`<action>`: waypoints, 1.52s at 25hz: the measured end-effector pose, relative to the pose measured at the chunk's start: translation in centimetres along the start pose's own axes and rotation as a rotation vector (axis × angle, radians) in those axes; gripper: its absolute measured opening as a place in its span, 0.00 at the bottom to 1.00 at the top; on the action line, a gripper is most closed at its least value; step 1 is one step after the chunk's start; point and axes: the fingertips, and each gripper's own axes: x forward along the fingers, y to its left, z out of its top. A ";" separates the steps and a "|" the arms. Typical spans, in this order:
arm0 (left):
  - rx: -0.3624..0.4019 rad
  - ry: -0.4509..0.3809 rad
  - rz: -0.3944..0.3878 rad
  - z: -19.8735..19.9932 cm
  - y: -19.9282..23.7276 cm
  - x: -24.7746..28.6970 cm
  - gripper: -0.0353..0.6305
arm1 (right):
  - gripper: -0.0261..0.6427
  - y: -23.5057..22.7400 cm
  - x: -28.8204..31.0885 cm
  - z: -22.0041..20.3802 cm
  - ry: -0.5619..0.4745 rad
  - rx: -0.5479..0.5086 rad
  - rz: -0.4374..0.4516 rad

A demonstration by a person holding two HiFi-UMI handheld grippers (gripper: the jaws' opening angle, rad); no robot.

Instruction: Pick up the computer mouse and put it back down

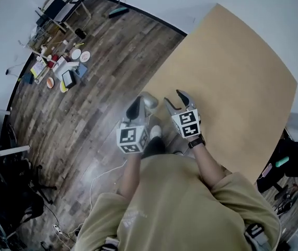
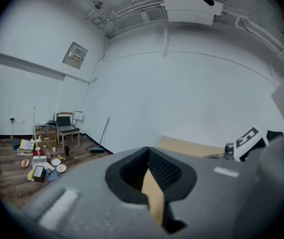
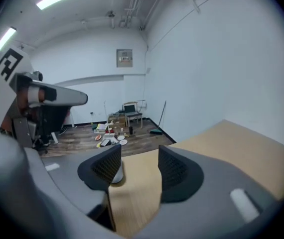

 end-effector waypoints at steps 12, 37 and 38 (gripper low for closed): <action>0.133 -0.081 -0.494 6.1 -23.8 2.7 0.05 | 0.10 -9.9 -24.6 7.0 -0.380 0.138 -0.454; 0.287 -0.112 -0.831 2.3 -46.0 -6.1 0.05 | 0.05 -14.0 -49.9 -4.2 -0.450 0.260 -0.921; 0.287 -0.109 -0.828 2.1 -46.2 -6.4 0.05 | 0.05 -13.9 -50.1 -4.5 -0.448 0.262 -0.915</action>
